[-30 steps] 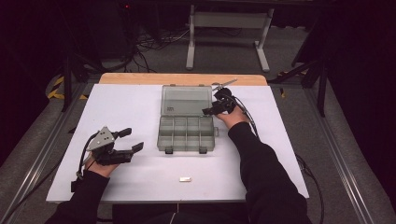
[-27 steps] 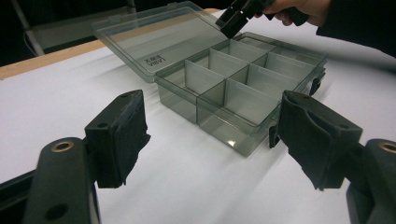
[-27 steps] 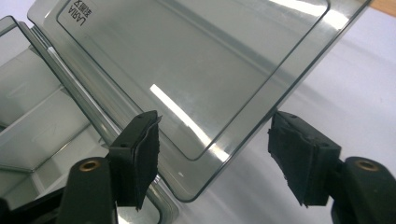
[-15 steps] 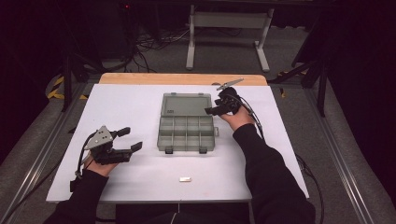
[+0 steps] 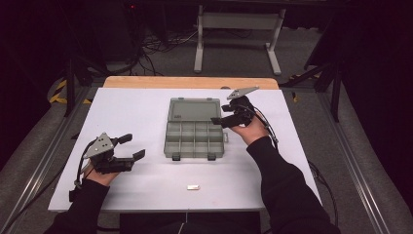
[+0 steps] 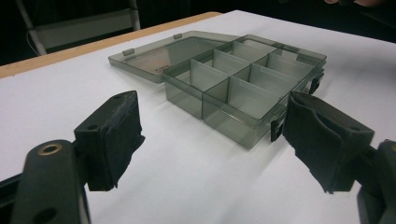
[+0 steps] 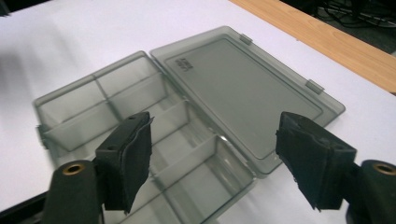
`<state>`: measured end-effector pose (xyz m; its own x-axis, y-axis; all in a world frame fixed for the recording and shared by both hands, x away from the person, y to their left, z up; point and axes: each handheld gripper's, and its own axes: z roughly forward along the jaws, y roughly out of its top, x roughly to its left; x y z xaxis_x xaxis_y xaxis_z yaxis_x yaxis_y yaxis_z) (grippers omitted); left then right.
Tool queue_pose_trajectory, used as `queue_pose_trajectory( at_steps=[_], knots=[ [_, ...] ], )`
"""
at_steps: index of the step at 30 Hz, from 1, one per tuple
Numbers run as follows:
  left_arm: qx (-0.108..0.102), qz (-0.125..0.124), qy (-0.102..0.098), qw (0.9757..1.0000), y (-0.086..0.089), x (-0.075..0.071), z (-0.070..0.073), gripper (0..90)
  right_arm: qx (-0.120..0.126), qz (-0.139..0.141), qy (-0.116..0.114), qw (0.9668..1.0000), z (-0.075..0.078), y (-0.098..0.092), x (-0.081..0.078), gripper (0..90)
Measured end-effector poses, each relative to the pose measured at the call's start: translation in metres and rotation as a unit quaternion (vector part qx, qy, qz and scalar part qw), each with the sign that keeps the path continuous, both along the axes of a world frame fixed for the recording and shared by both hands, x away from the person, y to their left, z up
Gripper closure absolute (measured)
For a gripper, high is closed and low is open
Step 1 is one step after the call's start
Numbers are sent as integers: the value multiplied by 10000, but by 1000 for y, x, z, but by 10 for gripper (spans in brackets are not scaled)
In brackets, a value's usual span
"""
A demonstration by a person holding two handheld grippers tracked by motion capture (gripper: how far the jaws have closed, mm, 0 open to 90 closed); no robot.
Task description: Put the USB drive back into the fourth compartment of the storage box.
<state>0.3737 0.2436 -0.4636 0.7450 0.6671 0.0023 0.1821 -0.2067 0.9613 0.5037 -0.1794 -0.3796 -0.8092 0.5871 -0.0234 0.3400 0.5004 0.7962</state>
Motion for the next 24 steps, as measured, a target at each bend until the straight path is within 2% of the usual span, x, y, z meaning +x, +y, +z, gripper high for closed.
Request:
queue_pose_trajectory(
  at_steps=[5, 11, 13, 18, 24],
  knots=[
    [-120, 54, -15, 9999, 2, -1, 1, 137, 61, 216, -85, 9997, 5, 3, -17, 241],
    [-94, 56, -17, 9999, 2, -1, 0, 119, 98, 432, -183, 9988, 8, 9, -32, 227],
    [-21, 49, -63, 10000, 2, -2, 1, 117, 107, 498, -192, 9985, 8, 11, -36, 224],
    [-78, 42, -40, 10000, 1, -2, 0, 114, 18, 701, -178, 9974, 9, 18, -49, 225],
    [-32, 23, -52, 10000, 1, -2, 0, 114, -78, 941, -266, 9952, 10, 26, -64, 225]
  ],
)
